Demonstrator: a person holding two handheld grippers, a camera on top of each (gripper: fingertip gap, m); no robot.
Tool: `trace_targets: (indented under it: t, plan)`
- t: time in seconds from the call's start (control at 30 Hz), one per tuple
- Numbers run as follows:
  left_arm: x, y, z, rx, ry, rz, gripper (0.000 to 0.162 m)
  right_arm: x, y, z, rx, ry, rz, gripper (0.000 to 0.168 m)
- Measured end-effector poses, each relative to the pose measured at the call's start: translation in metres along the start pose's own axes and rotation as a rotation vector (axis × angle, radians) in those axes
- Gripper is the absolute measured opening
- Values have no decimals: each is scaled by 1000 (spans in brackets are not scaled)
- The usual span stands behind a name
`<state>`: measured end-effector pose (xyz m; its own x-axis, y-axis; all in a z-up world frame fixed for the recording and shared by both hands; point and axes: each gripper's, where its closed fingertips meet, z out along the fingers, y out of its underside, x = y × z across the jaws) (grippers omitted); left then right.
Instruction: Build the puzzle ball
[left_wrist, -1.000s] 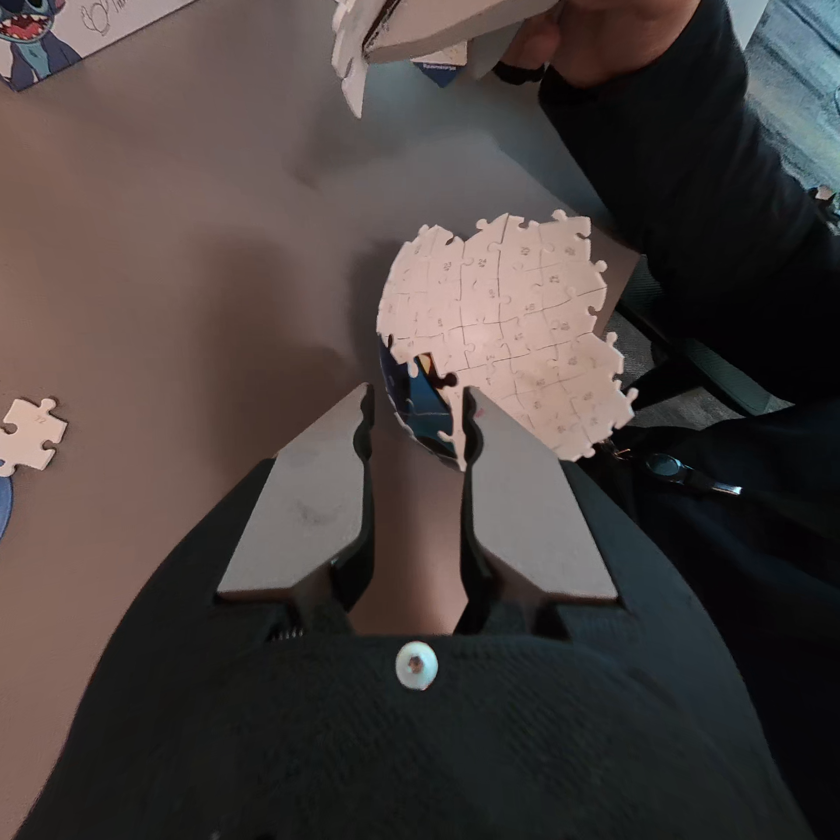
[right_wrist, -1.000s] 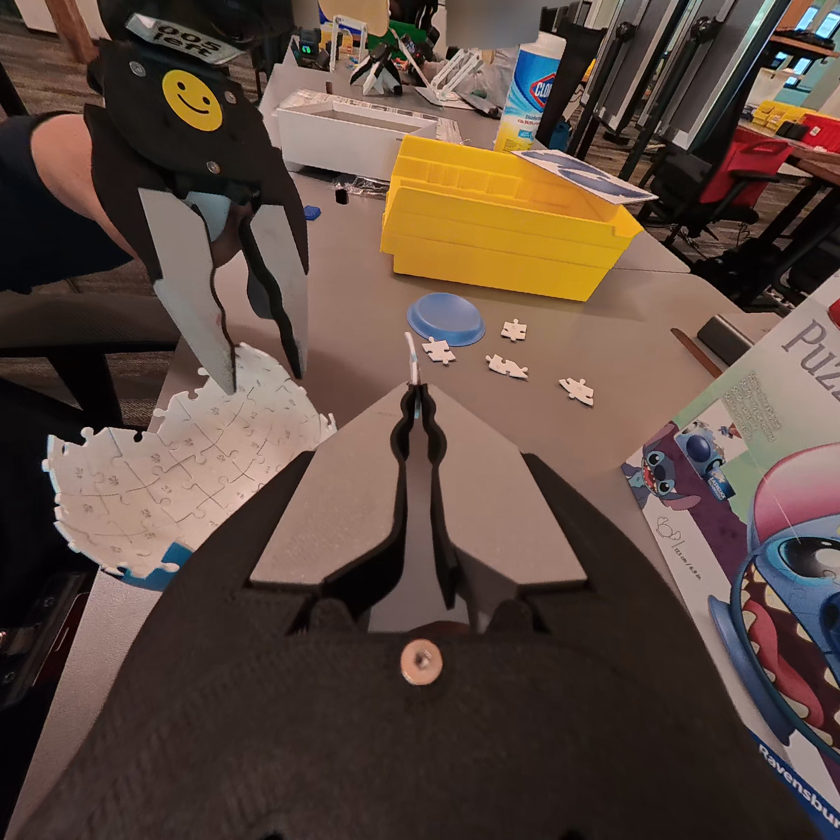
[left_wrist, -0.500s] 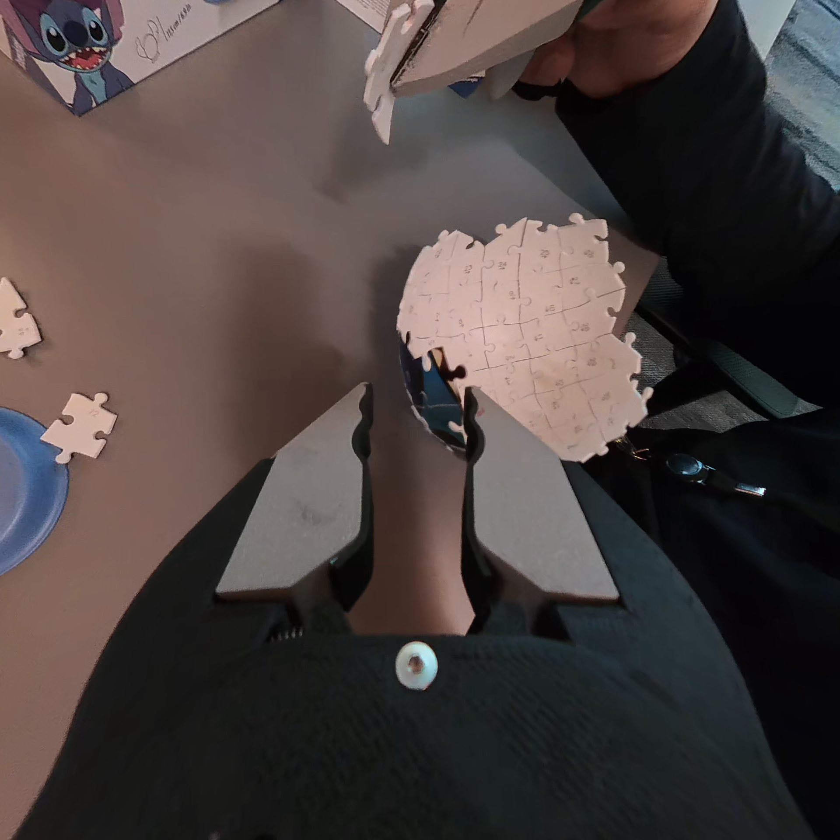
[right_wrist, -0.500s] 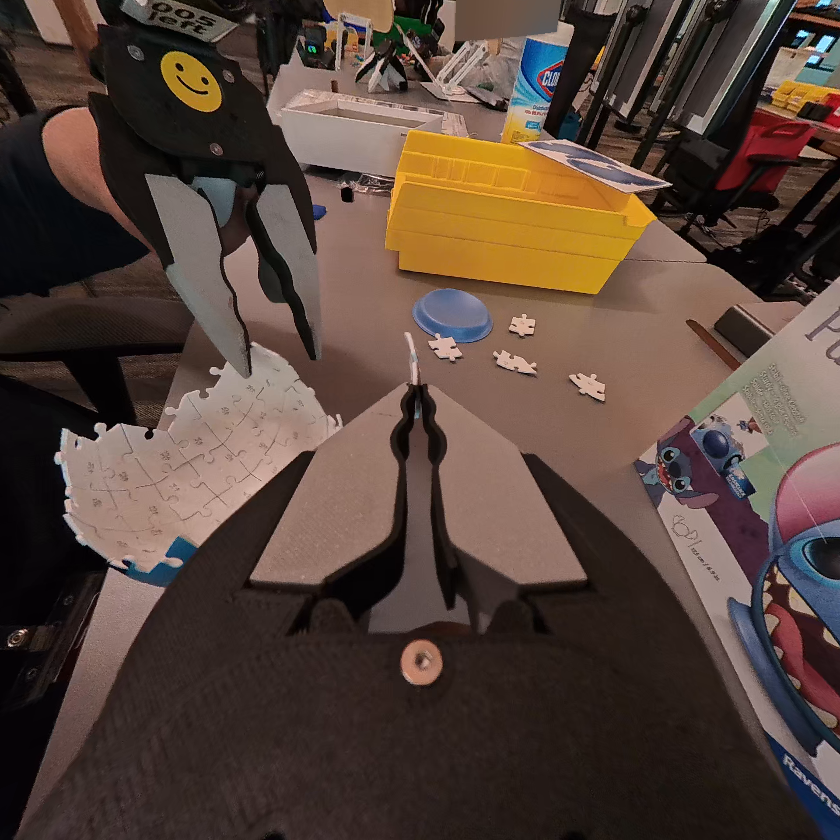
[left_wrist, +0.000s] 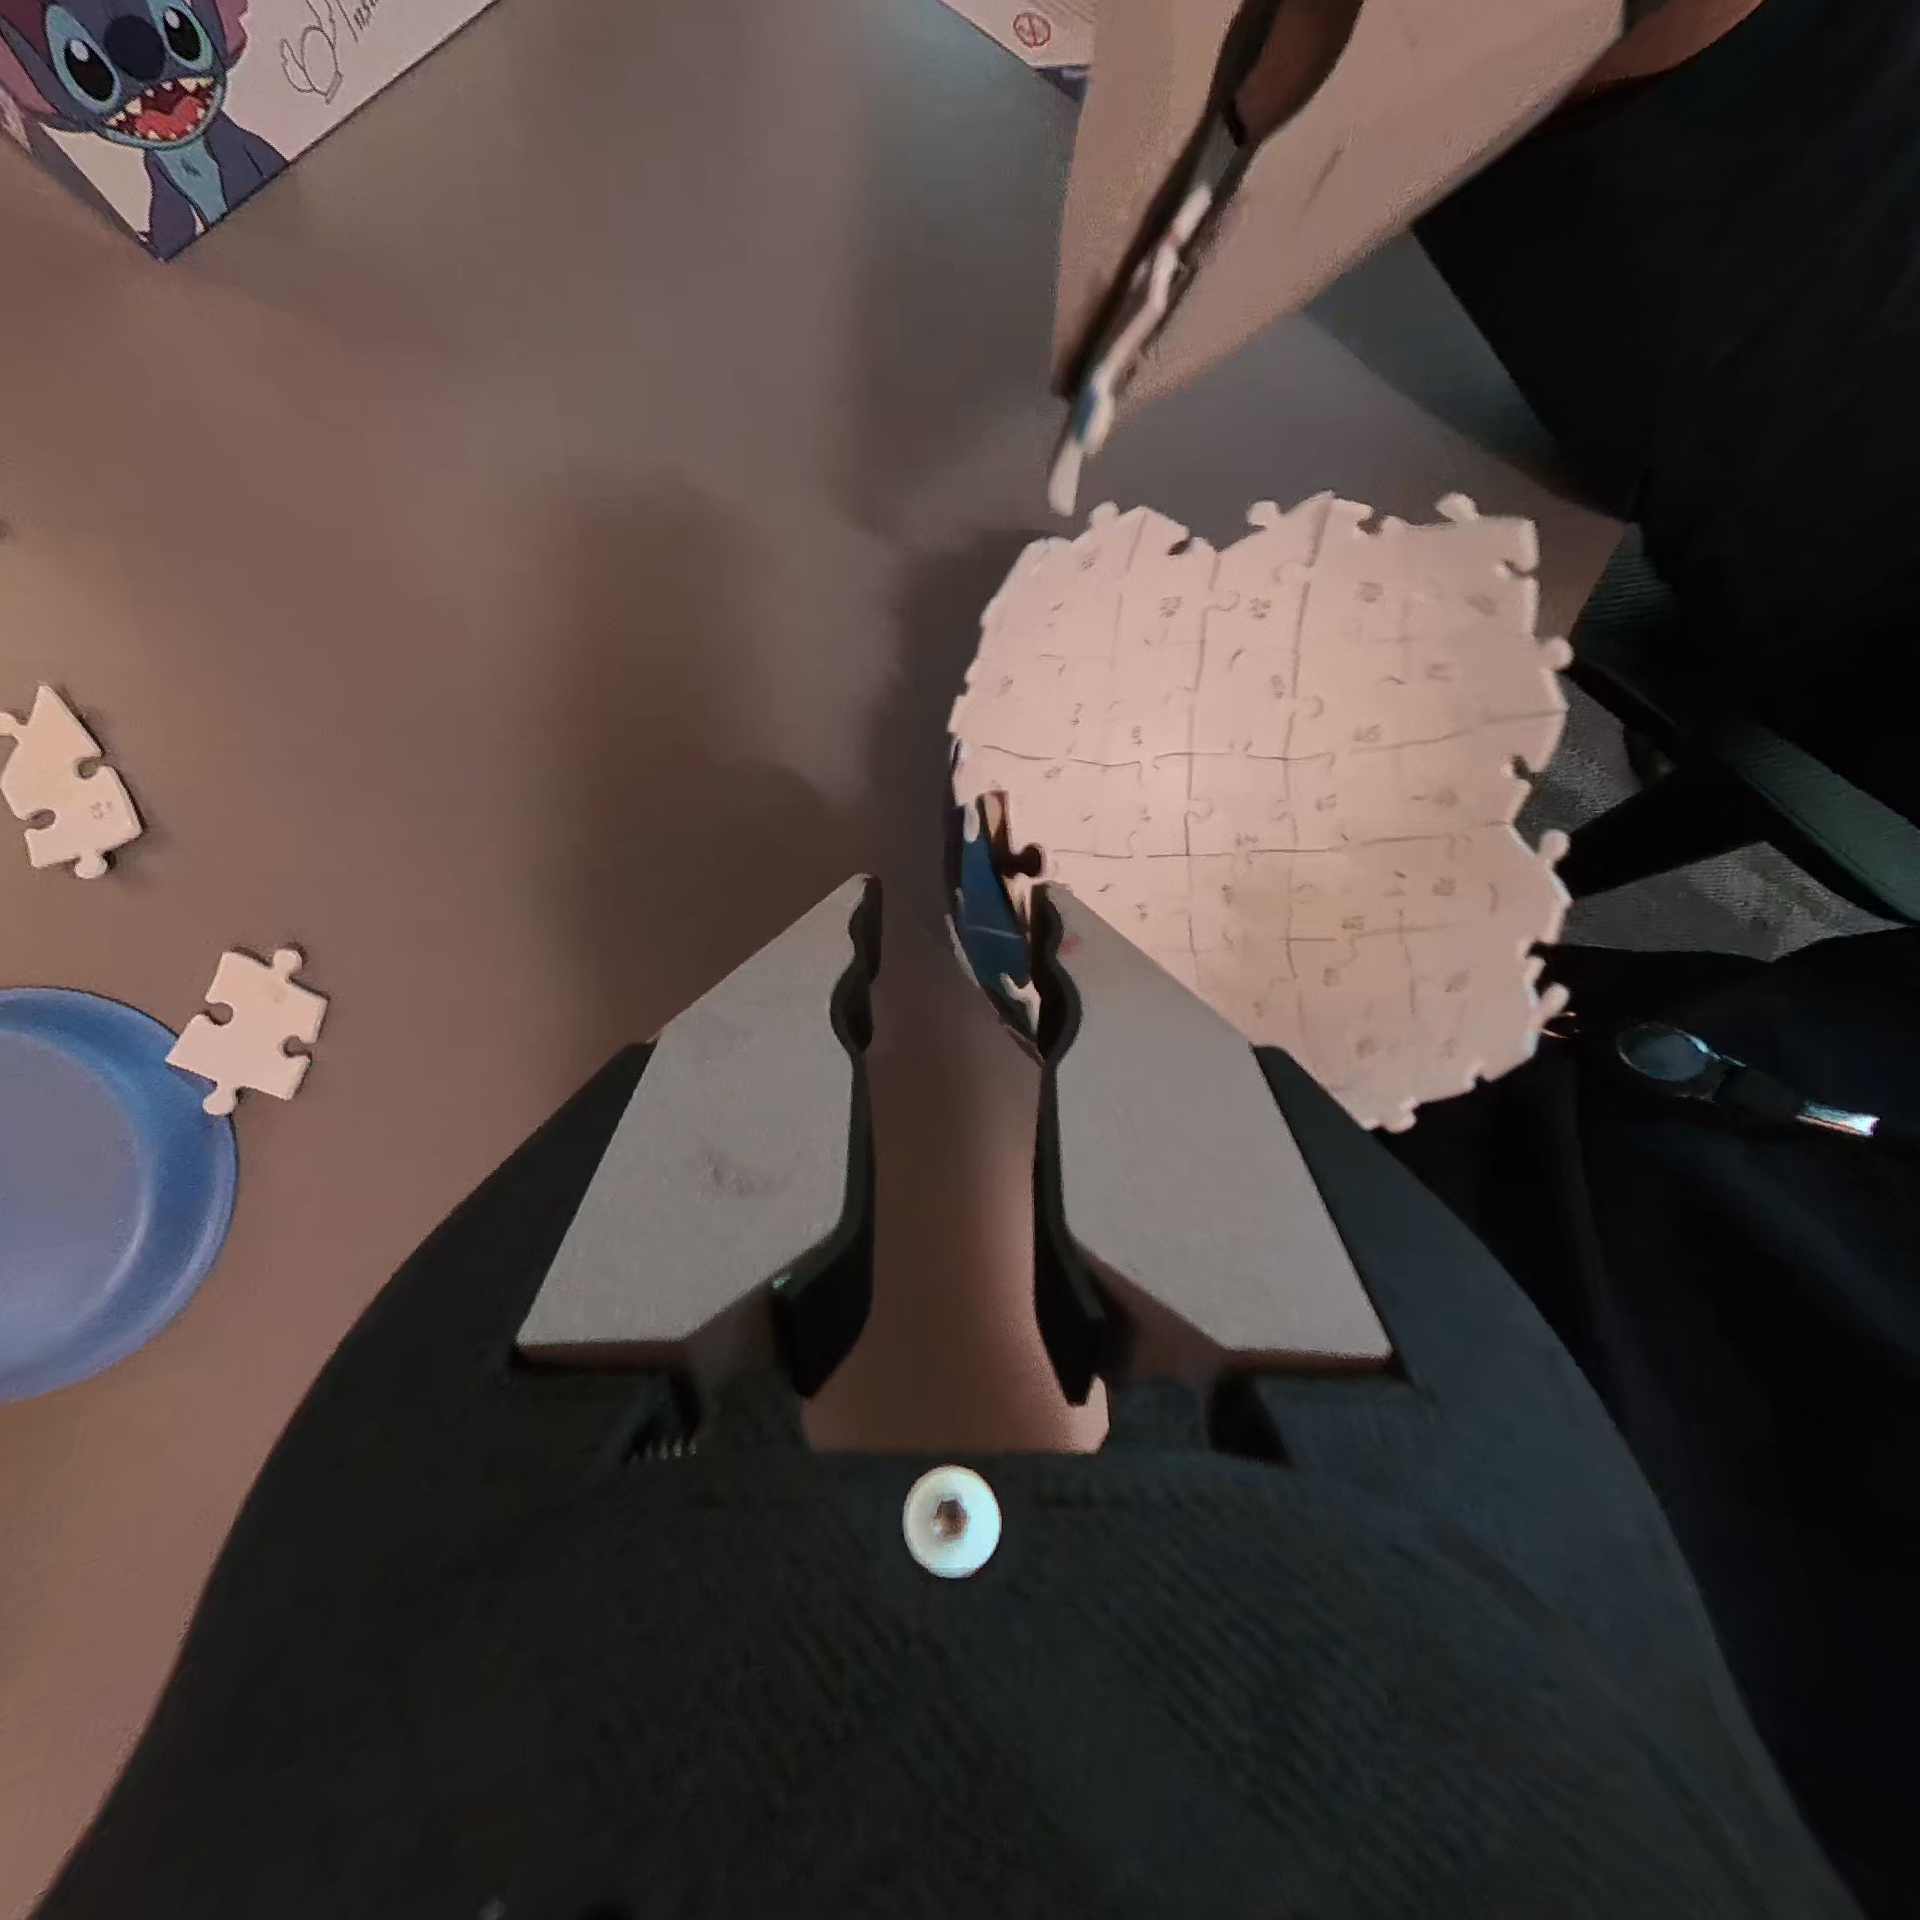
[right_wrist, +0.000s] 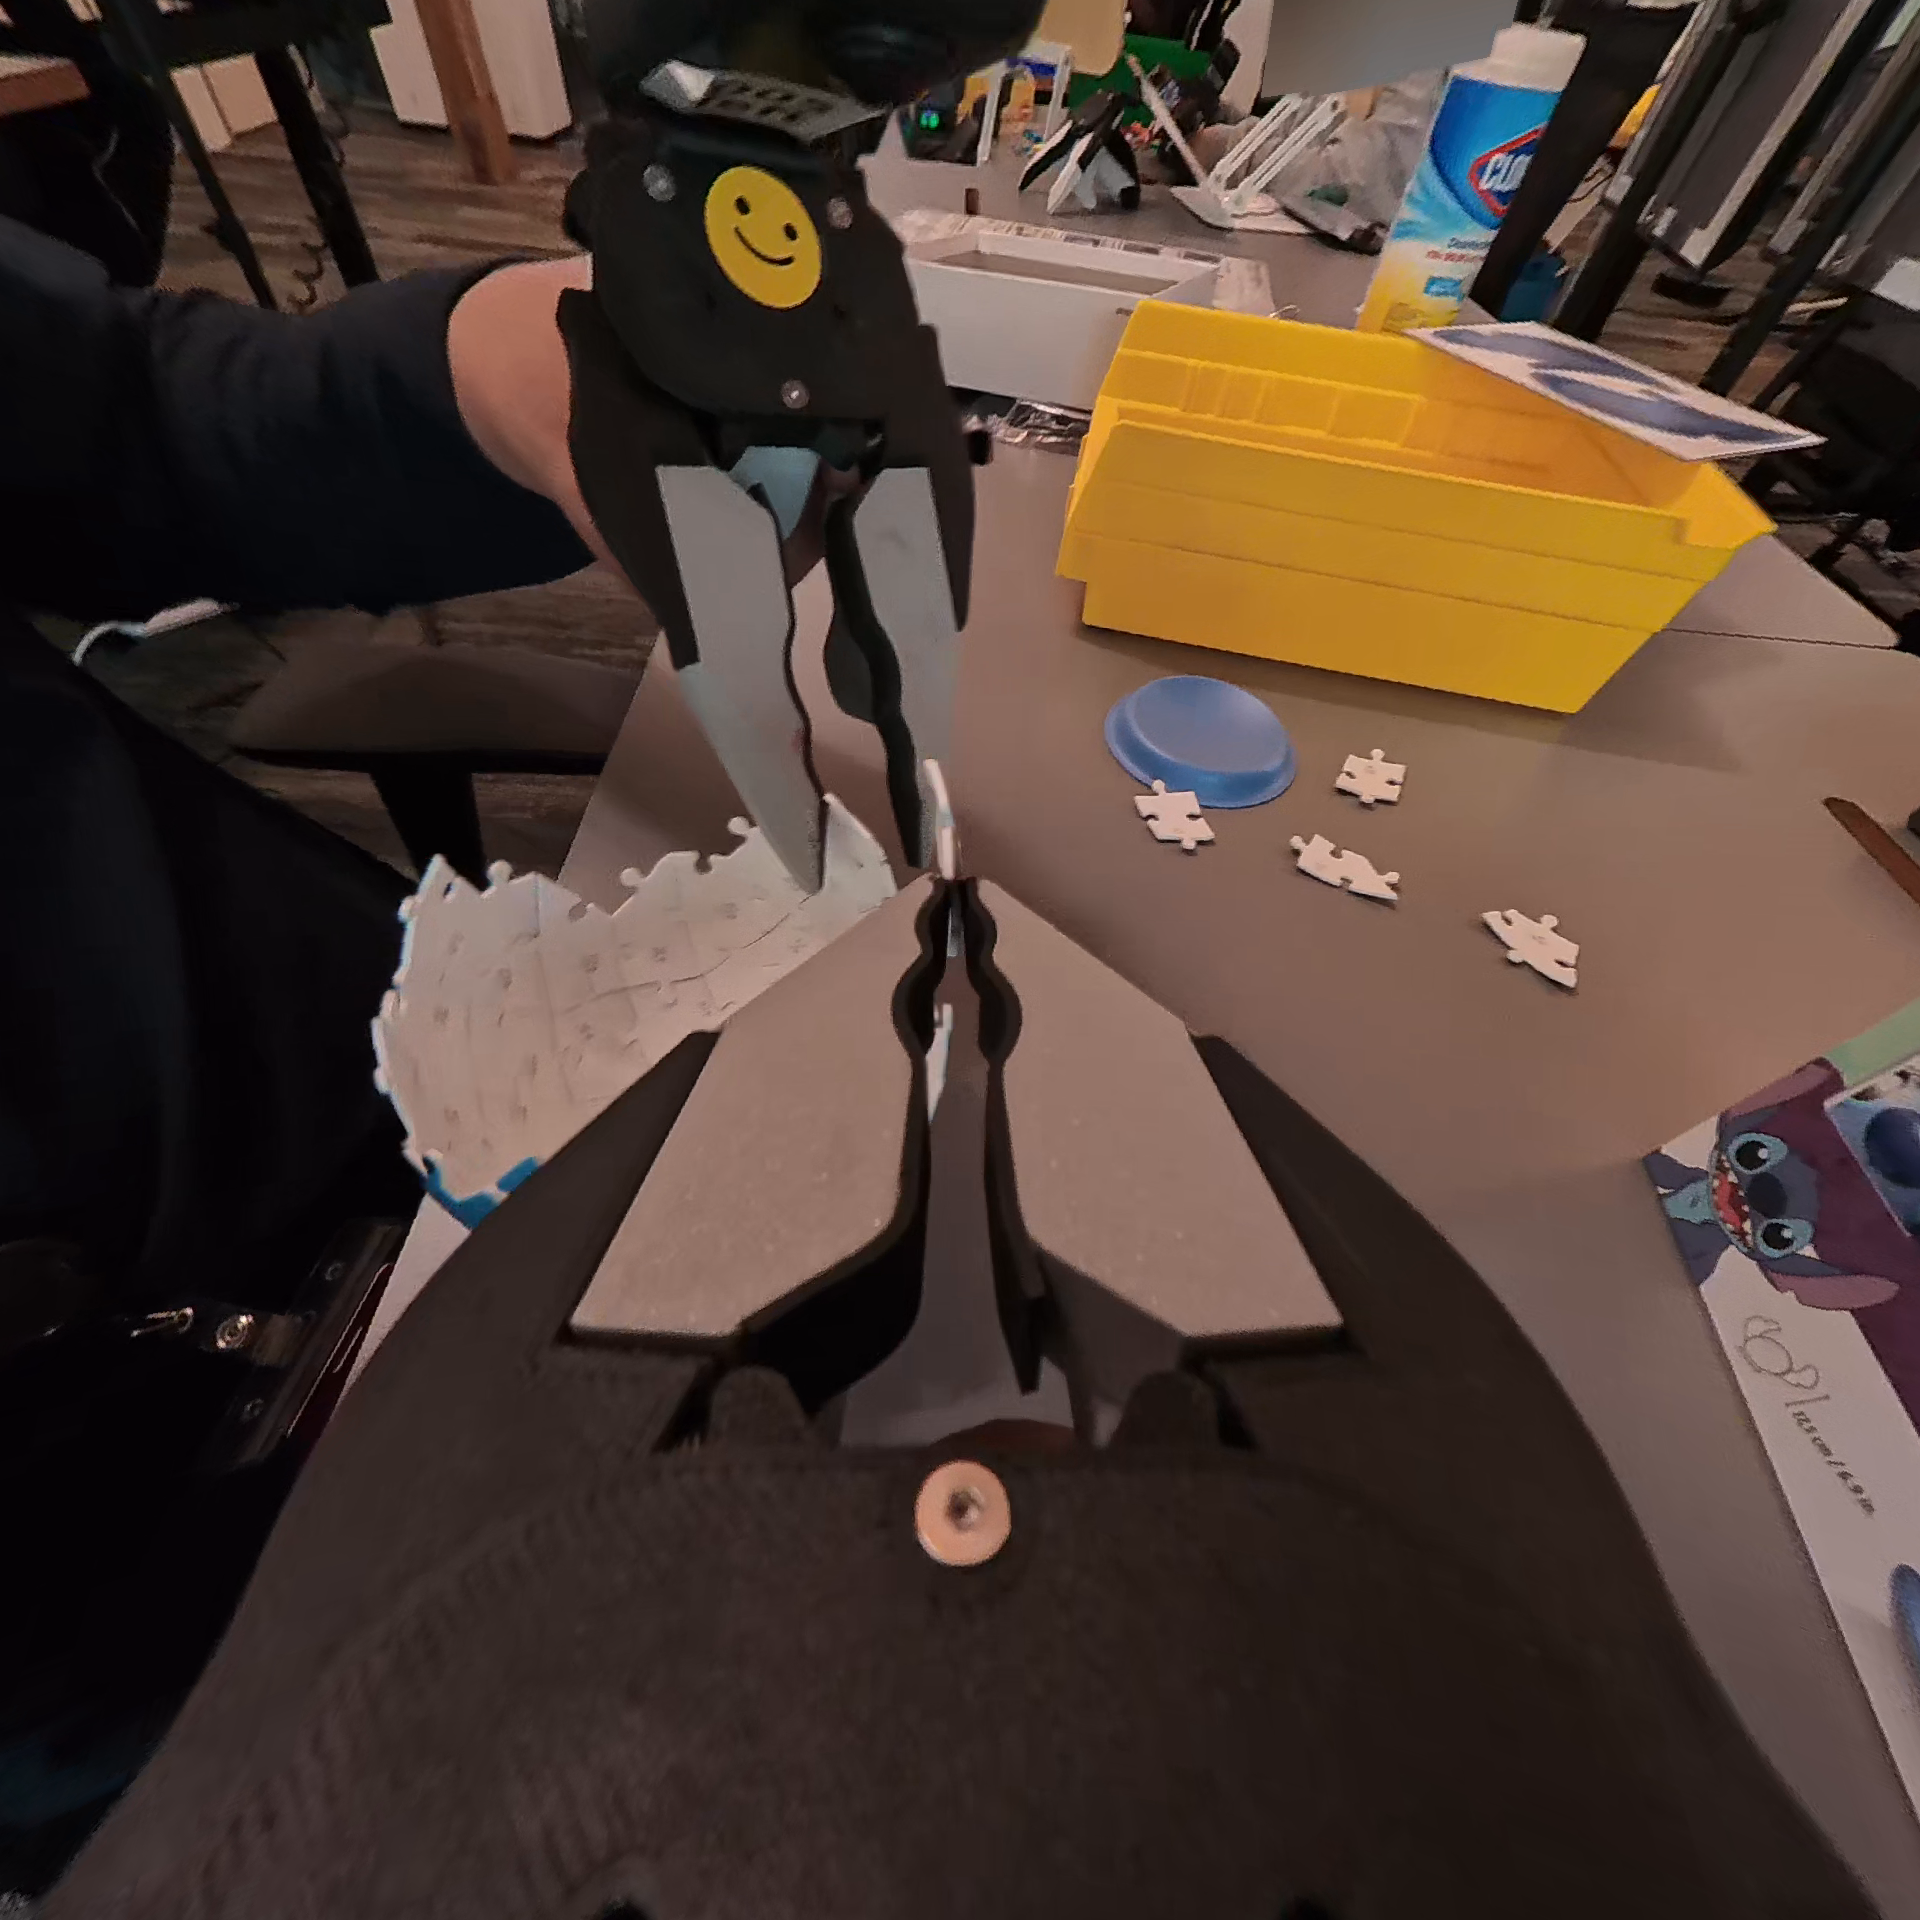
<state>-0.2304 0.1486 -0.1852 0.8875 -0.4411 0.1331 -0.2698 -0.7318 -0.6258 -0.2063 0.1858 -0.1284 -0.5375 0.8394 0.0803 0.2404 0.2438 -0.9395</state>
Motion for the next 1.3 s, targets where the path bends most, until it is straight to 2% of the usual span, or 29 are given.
trace_targets:
  t: [0.27, 0.43, 0.83, 1.3]
  plan:
    - [-4, -4, 14, -121, -38, 124, 16, -15, 16, 8, -104, -50, -72, 0]
    - [1, -5, 20, -143, -25, 153, 5, -16, 25, 11, -163, -45, -97, 0]
    - [2, -13, 20, -111, -8, 133, 13, -16, 35, 9, -274, 0, -164, 0]
    - [3, -18, 21, -113, -4, 150, 14, -15, 32, 4, -349, 76, -180, 0]
